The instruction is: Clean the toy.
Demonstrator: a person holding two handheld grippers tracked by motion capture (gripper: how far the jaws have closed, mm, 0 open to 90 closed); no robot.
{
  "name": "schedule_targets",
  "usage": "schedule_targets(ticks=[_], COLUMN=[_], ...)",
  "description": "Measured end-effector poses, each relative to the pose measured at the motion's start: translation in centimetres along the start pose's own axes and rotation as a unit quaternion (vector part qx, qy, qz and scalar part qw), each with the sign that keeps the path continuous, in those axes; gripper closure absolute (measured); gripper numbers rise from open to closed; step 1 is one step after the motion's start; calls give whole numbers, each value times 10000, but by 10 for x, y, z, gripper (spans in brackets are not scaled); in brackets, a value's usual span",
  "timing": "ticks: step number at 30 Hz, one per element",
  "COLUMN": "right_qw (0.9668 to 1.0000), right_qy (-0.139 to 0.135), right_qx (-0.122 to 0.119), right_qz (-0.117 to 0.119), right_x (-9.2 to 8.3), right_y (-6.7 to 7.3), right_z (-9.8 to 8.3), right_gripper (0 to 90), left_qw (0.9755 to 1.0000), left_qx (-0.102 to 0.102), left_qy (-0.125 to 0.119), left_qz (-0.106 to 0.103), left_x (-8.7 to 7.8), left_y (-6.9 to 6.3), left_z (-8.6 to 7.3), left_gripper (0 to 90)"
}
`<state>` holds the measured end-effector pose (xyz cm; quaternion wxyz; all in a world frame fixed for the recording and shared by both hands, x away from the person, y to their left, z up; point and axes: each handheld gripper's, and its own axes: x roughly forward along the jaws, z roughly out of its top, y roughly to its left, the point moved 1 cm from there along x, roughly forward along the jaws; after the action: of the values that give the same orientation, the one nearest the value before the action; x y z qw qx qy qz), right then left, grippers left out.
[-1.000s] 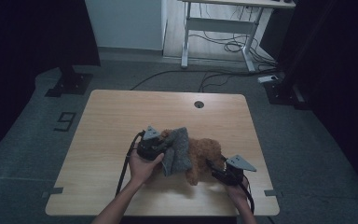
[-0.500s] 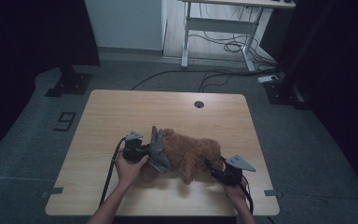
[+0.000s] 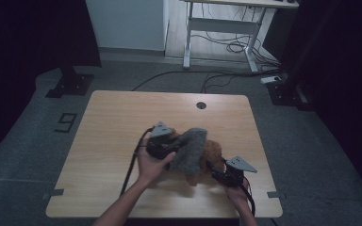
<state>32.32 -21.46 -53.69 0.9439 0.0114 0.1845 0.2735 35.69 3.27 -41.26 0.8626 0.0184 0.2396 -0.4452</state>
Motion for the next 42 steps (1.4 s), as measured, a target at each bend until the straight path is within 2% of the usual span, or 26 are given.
schedule_targets(ticks=[1, 3, 5, 8, 9, 10, 12, 13, 18, 23, 33, 38, 42], right_qw=[10000, 10000, 10000, 10000, 10000, 10000, 10000, 10000, 10000, 10000, 9999, 9999, 9998], right_qy=[5, 27, 30, 29, 25, 39, 71, 60, 48, 39, 25, 8, 6], right_qx=[-5, -12, -17, -9, -16, -15, 15, 36, 38, 25, 113, 134, 152], right_qz=[-1, 35, 59, 71, 71, 70, 60, 70, 52, 51, 80, 97, 106], right_x=[0, -2, -2, -2, -2, -2, -2, -2, -1, -2, -1, -1, 0], right_y=[0, -1, -2, -2, -3, -3, -4, -4, -3, -3, -5, -6, -6], right_z=[0, 0, -1, -1, -1, -1, -2, -2, -1, -2, -2, -3, -3], right_gripper=[462, 458, 457, 456, 456, 456, 455, 455, 455, 455, 454, 454, 453], left_qw=[9999, 9994, 9989, 9973, 9958, 9953, 9956, 9953, 9955, 9967, 9963, 9951, 9932], left_qx=[86, 162, 180, 148, 74, -6, -414, -527, -559, -345, -201, -337, -481], left_qy=[73, 220, 383, 717, 912, 962, 834, 798, 769, 699, 585, 508, 478], left_qz=[-118, -209, -202, -12, 60, 50, -137, -126, 39, 216, 592, 777, 946], left_x=[15, 34, 55, 79, 87, 90, 86, 83, 64, 47, 15, -7, -22], left_y=[-13, -24, -30, -26, -20, -15, 0, 4, 18, 19, 36, 52, 66], left_z=[7, 13, 14, 6, -2, -7, -17, -19, -25, -28, -36, -41, -48], left_gripper=[788, 787, 786, 786, 786, 787, 786, 786, 787, 786, 786, 787, 787])
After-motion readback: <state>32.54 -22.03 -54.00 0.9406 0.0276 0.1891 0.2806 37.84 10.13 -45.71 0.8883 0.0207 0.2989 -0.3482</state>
